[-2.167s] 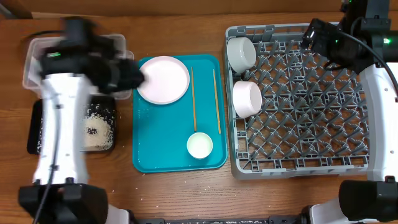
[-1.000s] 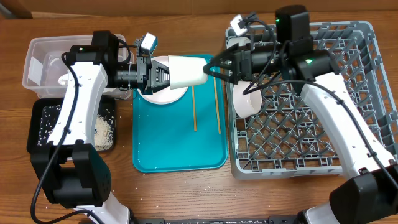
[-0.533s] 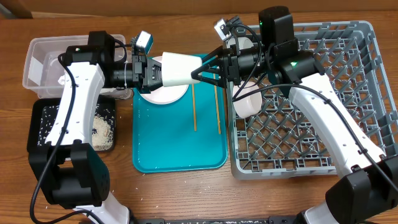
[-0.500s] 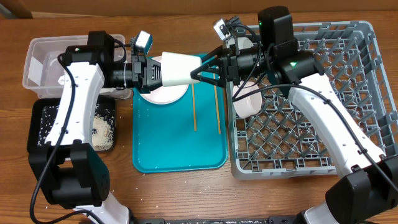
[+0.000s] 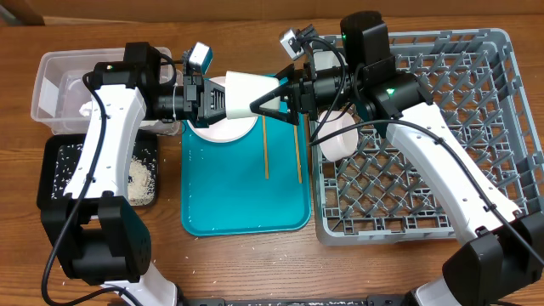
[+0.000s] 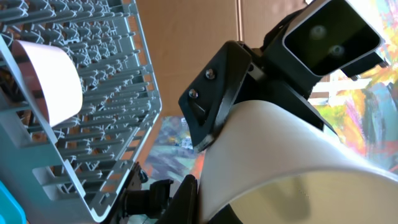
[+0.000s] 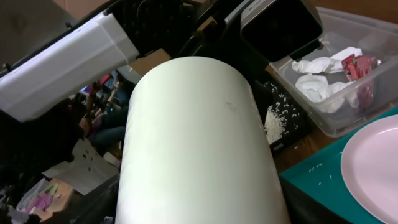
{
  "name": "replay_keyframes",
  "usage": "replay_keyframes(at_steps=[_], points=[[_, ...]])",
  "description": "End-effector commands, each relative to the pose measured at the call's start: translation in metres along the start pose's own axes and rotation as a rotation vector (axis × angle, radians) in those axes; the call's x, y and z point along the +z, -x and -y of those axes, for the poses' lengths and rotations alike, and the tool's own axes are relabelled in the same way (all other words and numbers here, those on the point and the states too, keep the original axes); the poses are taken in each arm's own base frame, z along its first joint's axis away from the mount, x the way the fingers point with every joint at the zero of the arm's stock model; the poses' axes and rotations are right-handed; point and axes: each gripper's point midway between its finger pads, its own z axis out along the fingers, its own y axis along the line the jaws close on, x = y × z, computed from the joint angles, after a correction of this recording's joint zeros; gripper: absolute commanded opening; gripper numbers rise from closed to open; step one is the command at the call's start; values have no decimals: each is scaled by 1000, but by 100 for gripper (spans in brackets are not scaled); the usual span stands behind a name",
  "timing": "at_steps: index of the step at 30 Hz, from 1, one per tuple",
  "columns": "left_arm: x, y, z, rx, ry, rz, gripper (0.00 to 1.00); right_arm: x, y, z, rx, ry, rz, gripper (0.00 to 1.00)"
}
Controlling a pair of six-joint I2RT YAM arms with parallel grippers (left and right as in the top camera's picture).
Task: Sort waste into correct bins and load items into the dishwasher
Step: 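Hand the white cup from the left gripper to the right gripper, then carry the cup right and place it upside down in the rack's front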
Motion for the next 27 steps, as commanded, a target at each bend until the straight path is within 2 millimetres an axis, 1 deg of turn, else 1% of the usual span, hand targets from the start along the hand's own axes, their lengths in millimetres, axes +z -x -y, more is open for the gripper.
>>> replay_keyframes(at_steps=[1, 4, 7, 8, 9, 11, 14, 15, 16, 17, 18, 19, 20, 21, 22, 23, 24, 26, 27], points=[[2, -2, 8, 64, 16, -8, 18, 1, 1, -7, -30, 31, 0, 59], [2, -2, 8, 64, 17, -8, 32, 0, 4, -6, -46, 28, 9, 58], [2, -2, 6, 64, 31, -9, 47, -9, 8, 0, -44, 9, 25, 58], [2, -2, 4, 63, 41, -10, 62, -15, 10, 5, -38, -6, 35, 58], [1, -1, 4, 69, 44, -9, 76, -30, 13, 17, -24, -45, 58, 58], [1, 0, 4, 75, 44, -7, 99, -55, 17, 45, 26, -163, 98, 58], [1, 5, 3, 128, 44, -3, 100, -89, 13, 82, 115, -340, 133, 58], [0, 8, 0, 163, 64, -2, 100, -99, 8, 93, 154, -408, 137, 58], [0, 10, -8, 186, 112, -4, 100, -105, 2, 99, 190, -459, 130, 57], [-2, 13, -21, 204, 187, -6, 100, -110, -4, 103, 225, -521, 119, 56], [-7, 17, -41, 226, 308, -8, 100, -117, -13, 102, 263, -600, 99, 55], [-18, 24, -69, 249, 492, -6, 100, -126, -23, 97, 305, -704, 78, 54], [-31, 31, -89, 240, 632, 9, 100, -137, -33, 92, 351, -809, 64, 54], [-43, 37, -103, 216, 743, 36, 100, -147, -41, 86, 394, -906, 57, 55], [-62, 46, -119, 176, 889, 86, 100, -158, -52, 78, 436, -1006, 48, 54], [-84, 55, -132, 146, 1035, 145, 100, -164, -60, 71, 468, -1066, 39, 55], [-111, 64, -143, 126, 1201, 213, 100, -171, -76, 61, 526, -1159, 20, 55], [-141, 73, -149, 128, 1372, 279, 100, -171, -96, 53, 590, -1225, -29, 55], [-152, 76, -150, 133, 1435, 300, 100, -170, -110, 50, 636, -1265, -73, 55]])
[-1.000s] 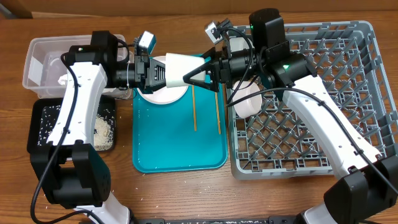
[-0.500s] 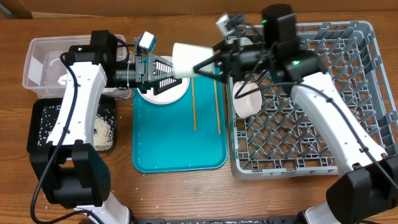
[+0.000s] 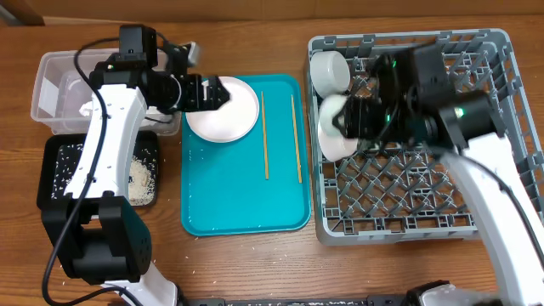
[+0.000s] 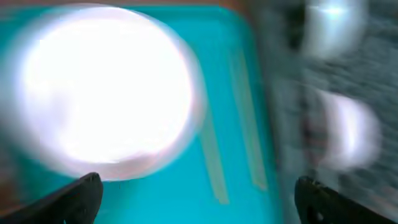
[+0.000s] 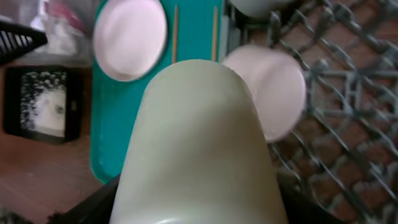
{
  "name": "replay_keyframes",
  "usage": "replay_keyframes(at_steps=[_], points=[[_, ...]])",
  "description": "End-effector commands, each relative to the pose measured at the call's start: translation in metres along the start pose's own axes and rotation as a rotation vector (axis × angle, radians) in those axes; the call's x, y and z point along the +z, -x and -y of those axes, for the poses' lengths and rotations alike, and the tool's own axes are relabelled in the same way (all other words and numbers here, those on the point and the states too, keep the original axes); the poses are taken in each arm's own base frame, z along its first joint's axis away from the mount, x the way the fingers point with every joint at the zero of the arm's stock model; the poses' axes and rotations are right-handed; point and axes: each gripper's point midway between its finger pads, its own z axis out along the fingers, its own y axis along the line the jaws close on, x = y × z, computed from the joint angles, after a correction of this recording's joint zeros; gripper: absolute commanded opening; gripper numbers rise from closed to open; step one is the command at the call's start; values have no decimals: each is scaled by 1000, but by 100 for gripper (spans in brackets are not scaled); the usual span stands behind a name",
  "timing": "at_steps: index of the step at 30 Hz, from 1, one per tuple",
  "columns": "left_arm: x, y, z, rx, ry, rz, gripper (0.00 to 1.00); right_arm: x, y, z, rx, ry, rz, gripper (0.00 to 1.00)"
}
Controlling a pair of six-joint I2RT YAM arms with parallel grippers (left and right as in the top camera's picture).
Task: Sort waste into correct bins and load items into the dishwasher
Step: 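Carry the cup right and place it upside down in the rack's front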
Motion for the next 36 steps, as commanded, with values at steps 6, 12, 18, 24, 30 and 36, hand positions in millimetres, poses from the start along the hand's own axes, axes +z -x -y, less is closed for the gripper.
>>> replay_keyframes(at_steps=[6, 12, 18, 24, 30, 36], points=[[-26, 14, -68, -62, 450, 82, 100, -5, -60, 36, 176, -344, -176, 59], [-26, 14, -68, -62, 450, 82, 100, -10, -90, 39, 183, -375, -297, 59], [-26, 14, -68, -62, 450, 82, 100, 30, -132, 32, 167, -322, -436, 59], [-26, 14, -68, -62, 450, 82, 100, 48, -152, 41, 190, -329, -485, 59], [-26, 14, -68, -62, 450, 82, 100, 64, -157, 47, 189, -322, -476, 69], [-26, 15, -68, -61, 451, 85, 100, 66, -158, 48, 188, -324, -474, 80]])
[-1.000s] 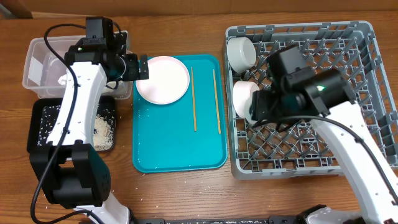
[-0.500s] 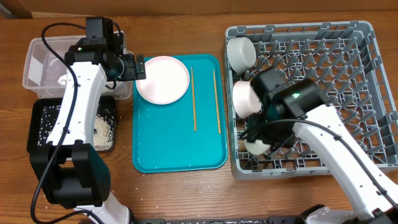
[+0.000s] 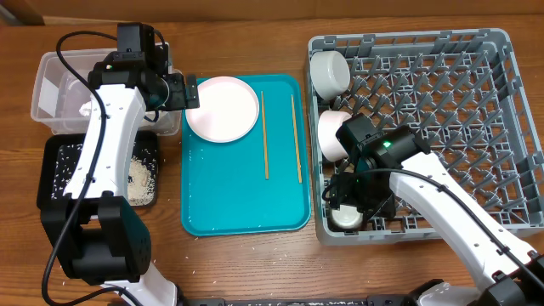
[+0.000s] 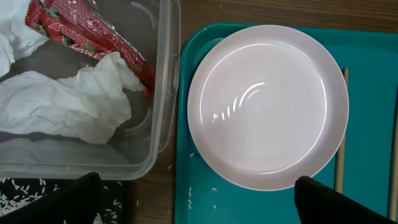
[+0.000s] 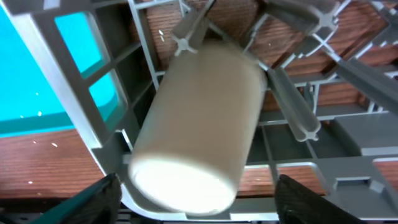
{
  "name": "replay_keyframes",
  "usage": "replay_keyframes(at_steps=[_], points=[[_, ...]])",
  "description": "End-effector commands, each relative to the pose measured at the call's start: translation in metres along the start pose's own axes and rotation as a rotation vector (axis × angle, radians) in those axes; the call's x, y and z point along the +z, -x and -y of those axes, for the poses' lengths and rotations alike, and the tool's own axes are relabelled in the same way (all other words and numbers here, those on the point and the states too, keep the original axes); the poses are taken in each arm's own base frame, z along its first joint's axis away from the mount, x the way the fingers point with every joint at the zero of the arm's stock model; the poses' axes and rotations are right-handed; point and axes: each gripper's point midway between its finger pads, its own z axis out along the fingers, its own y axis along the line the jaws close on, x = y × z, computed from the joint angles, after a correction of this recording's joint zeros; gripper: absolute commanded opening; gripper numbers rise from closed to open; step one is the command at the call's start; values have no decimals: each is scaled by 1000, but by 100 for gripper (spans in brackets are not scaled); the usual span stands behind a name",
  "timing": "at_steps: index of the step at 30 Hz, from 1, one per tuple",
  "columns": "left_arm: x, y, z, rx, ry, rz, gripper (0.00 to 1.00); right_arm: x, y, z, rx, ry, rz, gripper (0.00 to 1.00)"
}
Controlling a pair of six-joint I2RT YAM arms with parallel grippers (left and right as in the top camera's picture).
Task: Sort waste into correct bins and load items into the dishwasher
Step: 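Carry the cup right and place it upside down in the rack's front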
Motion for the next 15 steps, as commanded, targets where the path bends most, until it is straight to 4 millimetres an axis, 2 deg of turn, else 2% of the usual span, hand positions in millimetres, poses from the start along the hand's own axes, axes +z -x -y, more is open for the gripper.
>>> replay_keyframes(at_steps=[1, 3, 6, 8, 11, 12, 15], points=[[-11, 9, 2, -2, 7, 42, 100, -5, 3, -3, -5, 13, 22, 80], [-11, 10, -2, 2, 30, 44, 100, -14, 9, -7, -10, 22, 55, 81], [-12, 11, -14, 27, 98, 49, 100, -36, 26, -24, -41, 79, 138, 80], [-13, 11, -23, 62, 157, 47, 100, -63, 49, -45, -67, 160, 254, 80], [-16, 8, -32, 93, 210, 30, 100, -94, 79, -72, -91, 259, 396, 77], [-19, 6, -33, 94, 211, 17, 100, -106, 96, -88, -104, 305, 454, 77], [-28, 6, -32, 94, 209, 4, 100, -107, 116, -117, -135, 367, 468, 76]])
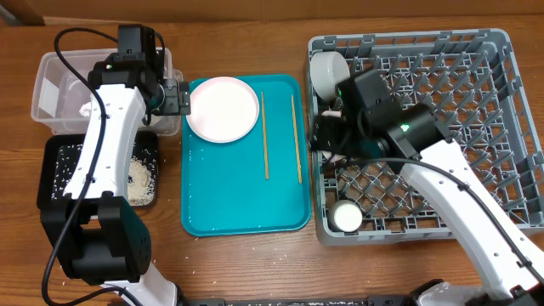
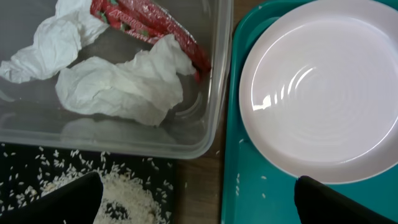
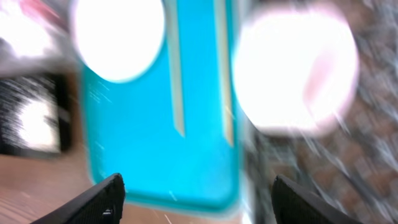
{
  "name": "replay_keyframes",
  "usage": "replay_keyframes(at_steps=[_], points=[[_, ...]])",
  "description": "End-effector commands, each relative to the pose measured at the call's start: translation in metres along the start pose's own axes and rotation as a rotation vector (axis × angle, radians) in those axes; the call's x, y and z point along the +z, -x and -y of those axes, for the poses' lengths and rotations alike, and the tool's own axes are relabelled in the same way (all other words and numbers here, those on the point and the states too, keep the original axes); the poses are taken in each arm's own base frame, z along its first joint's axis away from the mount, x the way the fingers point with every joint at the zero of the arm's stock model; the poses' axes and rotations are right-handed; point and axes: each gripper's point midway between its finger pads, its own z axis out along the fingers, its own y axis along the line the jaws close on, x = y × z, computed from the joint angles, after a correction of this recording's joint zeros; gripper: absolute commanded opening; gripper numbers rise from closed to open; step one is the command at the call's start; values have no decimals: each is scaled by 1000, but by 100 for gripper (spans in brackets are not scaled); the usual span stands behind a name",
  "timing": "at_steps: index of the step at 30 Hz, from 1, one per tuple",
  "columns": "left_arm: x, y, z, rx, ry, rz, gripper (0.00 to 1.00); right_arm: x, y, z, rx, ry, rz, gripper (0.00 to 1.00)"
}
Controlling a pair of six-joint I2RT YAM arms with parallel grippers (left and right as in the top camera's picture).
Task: Sort waste into correct bins and load items into the dishwasher
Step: 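Carry the cup right and place it upside down in the rack's front, then move the right gripper to the white plate and grasp its rim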
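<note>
A white cup [image 1: 346, 217] sits in the front left corner of the grey dish rack [image 1: 476, 51], free of both grippers. My right gripper [image 1: 324, 134] [image 3: 199, 199] hangs open and empty over the rack's left edge; its view is blurred. A white plate [image 1: 223, 109] [image 2: 323, 93] [image 3: 118, 37] and two chopsticks [image 1: 264, 136] [image 3: 177, 68] lie on the teal tray [image 1: 246, 208]. My left gripper [image 1: 175, 95] [image 2: 199, 202] is open and empty at the plate's left edge, over the gap between tray and bins.
A clear bin [image 1: 51, 68] [image 2: 118, 134] at the back left holds crumpled tissue [image 2: 118, 87] and a red wrapper [image 2: 149, 25]. A black bin of rice [image 1: 98, 170] [image 2: 62, 193] stands in front of it. White bowls [image 1: 327, 72] [image 3: 295, 68] sit in the rack's back left.
My right gripper was low at the cup in the rack's front left corner; now it is higher and further back, empty, and the cup stays there. My left gripper shifted slightly toward the bins.
Both grippers were at the white cup above the tray. Then my right gripper had the cup over the rack while my left was open over the plate. Then the cup lay in the rack's front left corner, and now my right gripper is clear of it.
</note>
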Motion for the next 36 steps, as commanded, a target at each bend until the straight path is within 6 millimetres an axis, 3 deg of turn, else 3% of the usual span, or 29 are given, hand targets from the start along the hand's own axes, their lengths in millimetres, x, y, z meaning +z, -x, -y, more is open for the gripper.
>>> replay_keyframes(at_steps=[1, 8, 17, 21, 27, 31, 36], points=[[-28, 16, -6, 29, 34, 53, 100, 28, 21, -29, -32, 57, -5, 75], [-61, 44, 26, 29, -171, 144, 100, 85, 48, -75, -95, 74, -6, 73], [-75, 67, 28, 12, -192, 236, 100, 158, 55, -94, -66, 86, -2, 70], [-109, 70, 14, -4, -169, 247, 100, 186, 48, -89, -43, 62, -20, 69], [-175, 68, -28, -64, -91, 301, 100, 219, 38, -78, -10, 35, -60, 67], [-221, 56, -51, -105, -67, 351, 100, 240, 27, -78, 9, 43, -95, 58], [-262, 34, -68, -135, -37, 410, 100, 257, 17, -81, 8, 51, -110, 51]])
